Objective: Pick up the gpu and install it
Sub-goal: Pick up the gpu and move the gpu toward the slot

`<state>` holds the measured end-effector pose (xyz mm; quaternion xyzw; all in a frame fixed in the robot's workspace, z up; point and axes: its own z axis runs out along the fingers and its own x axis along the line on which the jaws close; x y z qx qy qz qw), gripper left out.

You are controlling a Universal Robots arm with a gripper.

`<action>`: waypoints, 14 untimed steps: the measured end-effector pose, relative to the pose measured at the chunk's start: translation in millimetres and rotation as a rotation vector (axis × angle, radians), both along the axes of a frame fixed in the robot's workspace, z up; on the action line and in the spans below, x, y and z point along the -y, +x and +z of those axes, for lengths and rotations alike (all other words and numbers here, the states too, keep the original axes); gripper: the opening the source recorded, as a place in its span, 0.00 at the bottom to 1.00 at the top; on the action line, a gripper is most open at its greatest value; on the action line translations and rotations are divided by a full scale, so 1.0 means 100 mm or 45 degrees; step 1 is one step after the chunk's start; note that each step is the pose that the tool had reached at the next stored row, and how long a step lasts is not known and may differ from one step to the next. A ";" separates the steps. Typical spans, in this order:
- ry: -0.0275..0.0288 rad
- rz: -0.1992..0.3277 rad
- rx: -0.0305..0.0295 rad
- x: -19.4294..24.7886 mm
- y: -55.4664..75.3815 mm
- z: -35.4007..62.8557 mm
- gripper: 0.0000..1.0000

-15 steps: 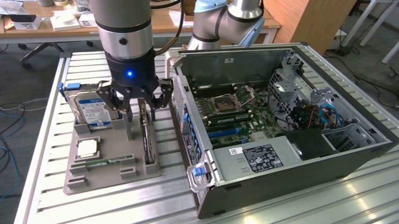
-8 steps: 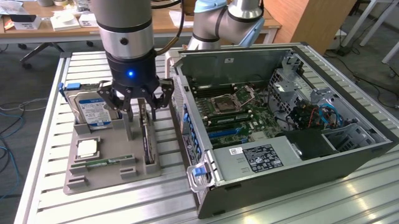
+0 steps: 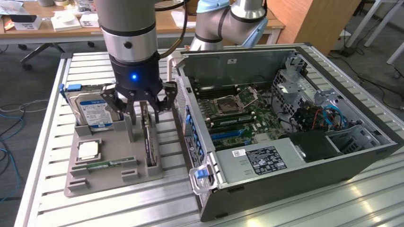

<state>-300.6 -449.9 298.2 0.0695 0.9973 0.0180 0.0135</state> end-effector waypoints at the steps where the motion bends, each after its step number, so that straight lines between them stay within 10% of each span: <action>1: 0.0000 0.000 -0.0001 0.000 0.00 -0.020 0.55; 14: 0.0001 0.000 0.0001 0.016 0.00 -0.155 0.55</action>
